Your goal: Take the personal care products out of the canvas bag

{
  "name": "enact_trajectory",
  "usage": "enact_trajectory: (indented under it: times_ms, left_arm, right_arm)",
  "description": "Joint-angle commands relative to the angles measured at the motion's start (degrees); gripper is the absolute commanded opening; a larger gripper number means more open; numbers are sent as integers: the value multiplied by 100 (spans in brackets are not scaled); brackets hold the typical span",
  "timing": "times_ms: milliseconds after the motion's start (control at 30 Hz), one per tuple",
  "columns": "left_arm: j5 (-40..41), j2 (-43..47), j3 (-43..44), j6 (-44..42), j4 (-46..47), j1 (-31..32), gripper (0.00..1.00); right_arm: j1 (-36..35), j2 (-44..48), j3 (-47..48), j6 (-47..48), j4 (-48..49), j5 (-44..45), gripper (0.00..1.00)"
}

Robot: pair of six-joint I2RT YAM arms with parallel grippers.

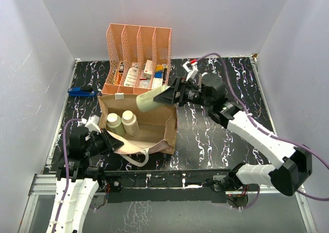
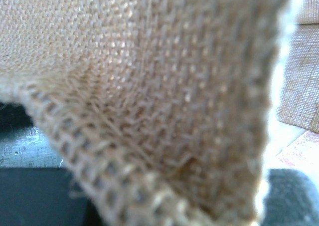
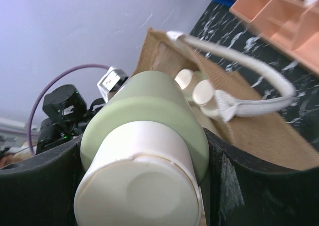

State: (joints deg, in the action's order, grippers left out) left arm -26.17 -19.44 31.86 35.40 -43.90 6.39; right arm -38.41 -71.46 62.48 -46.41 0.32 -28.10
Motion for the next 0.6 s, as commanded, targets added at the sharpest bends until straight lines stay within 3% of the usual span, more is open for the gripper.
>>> enact_trajectory:
  times_ms: [0, 300, 433, 567]
  left_arm:
    - [-107, -25, -42, -37, -154, 2, 0]
    - [-107, -24, -40, -30, -154, 2, 0]
    - [-107, -25, -39, -30, -154, 2, 0]
    - [-107, -38, -48, -16, -145, 2, 0]
  right_arm:
    - [404, 770, 870, 803, -228, 546, 14]
    - [493, 1433, 1320, 2288, -2395, 3861, 12]
    - [500, 1522, 737, 2355, -2949, 5205, 9]
    - [594, 1510, -117, 2191, -2930, 5584, 8]
